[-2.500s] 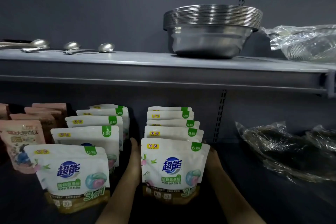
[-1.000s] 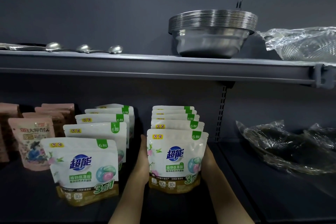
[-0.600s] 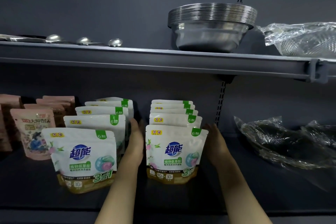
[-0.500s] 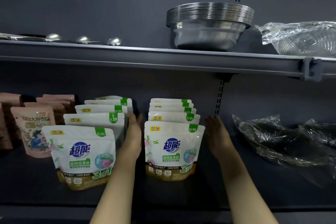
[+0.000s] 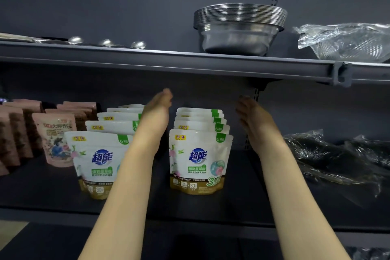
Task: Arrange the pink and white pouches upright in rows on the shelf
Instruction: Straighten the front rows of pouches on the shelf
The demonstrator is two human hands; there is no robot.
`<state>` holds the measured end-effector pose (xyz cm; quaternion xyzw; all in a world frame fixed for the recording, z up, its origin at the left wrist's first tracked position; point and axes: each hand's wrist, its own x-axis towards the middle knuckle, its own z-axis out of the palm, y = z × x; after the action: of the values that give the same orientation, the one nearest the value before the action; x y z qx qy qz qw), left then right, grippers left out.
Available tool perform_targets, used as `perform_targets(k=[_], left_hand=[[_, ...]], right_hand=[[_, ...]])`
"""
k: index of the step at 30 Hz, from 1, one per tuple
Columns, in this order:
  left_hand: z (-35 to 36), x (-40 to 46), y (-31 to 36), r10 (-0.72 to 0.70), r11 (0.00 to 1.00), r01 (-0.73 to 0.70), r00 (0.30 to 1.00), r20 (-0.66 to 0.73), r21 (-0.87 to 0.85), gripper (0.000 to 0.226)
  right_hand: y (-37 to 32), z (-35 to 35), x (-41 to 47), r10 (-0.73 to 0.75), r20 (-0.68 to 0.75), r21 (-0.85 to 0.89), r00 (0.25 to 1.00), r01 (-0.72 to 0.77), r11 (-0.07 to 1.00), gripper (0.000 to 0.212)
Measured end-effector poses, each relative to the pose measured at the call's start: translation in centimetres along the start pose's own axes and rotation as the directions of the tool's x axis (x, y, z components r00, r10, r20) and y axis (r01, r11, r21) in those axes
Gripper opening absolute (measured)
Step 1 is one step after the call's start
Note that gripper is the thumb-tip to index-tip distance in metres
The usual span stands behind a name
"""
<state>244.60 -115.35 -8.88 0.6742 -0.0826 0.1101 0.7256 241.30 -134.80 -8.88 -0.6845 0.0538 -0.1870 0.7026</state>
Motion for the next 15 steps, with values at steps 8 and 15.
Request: perform_targets(k=[8,15], left_hand=[[-9.0,-1.9,5.0,0.269,0.952,-0.238,0.950,-0.157,0.191,0.020],[-19.0,0.5,2.1,0.141,0.987,-0.106,0.923,-0.357,0.117,0.022]], right_hand=[[-0.4,9.3,-3.9,-0.136,0.046,0.065,0.990,0.133,0.989,0.017],[2.3,18.1,-4.5,-0.073,0.095,0.076,0.993,0.066,0.995,0.032]])
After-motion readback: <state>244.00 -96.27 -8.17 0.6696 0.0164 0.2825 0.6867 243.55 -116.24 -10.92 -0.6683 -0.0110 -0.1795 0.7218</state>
